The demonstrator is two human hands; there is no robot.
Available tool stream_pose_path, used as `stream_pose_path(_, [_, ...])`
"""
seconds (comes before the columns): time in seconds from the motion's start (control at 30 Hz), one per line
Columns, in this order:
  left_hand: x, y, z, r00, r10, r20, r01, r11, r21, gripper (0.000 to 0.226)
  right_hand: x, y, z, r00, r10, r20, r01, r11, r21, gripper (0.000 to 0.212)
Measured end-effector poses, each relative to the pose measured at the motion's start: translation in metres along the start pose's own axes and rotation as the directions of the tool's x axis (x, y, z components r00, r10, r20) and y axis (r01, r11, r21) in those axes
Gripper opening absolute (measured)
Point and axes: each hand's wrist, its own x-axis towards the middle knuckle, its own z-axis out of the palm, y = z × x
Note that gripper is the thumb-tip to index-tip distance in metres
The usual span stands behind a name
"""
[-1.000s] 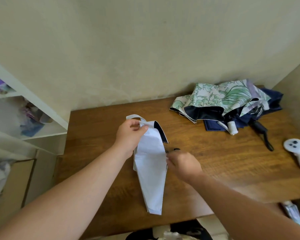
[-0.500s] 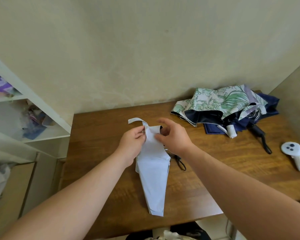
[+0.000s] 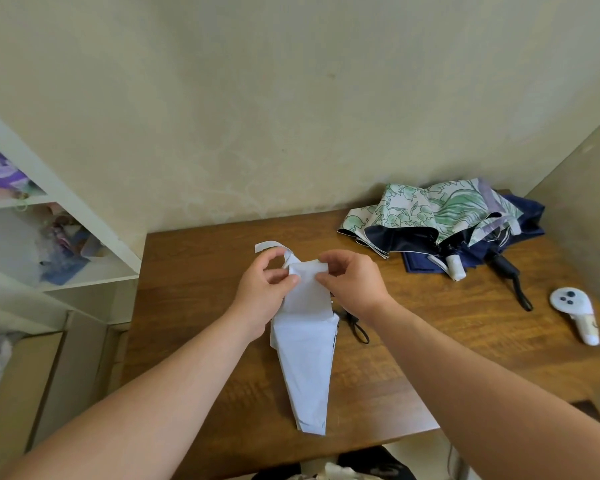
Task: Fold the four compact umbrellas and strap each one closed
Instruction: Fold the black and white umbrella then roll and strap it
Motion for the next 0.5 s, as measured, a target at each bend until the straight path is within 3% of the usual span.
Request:
stream_pose_path(0.07, [0.001, 0.001, -0.001, 0.999, 0.041, -0.024, -0.039, 0.996, 0.076, 0.049, -0.002, -0.003, -0.001, 0.998, -0.03, -0.053, 0.024, 0.995, -0.1, 0.029])
stream_pose_path(0.27, [-0.002, 0.003, -0.003, 0.993, 0.119, 0.026, -0.121, 0.969, 0.217, 0.042, -0.01, -0.006, -0.001, 0.991, -0.094, -0.095, 0.076, 0.981, -0.176, 0.019])
stream_pose_path(0.4, [-0.002, 0.004, -0.007, 0.979, 0.204, 0.015, -0.196, 0.917, 0.348, 0.025, -0.011, -0.002, 0.0, 0.964, -0.25, -0.087, 0.21, 0.923, -0.322, 0.006])
stream_pose_path(0.5, [-0.002, 0.006, -0.01, 0.961, 0.273, 0.036, -0.261, 0.866, 0.425, 0.016, -0.01, -0.002, 0.001, 0.958, -0.261, -0.117, 0.21, 0.92, -0.332, 0.007])
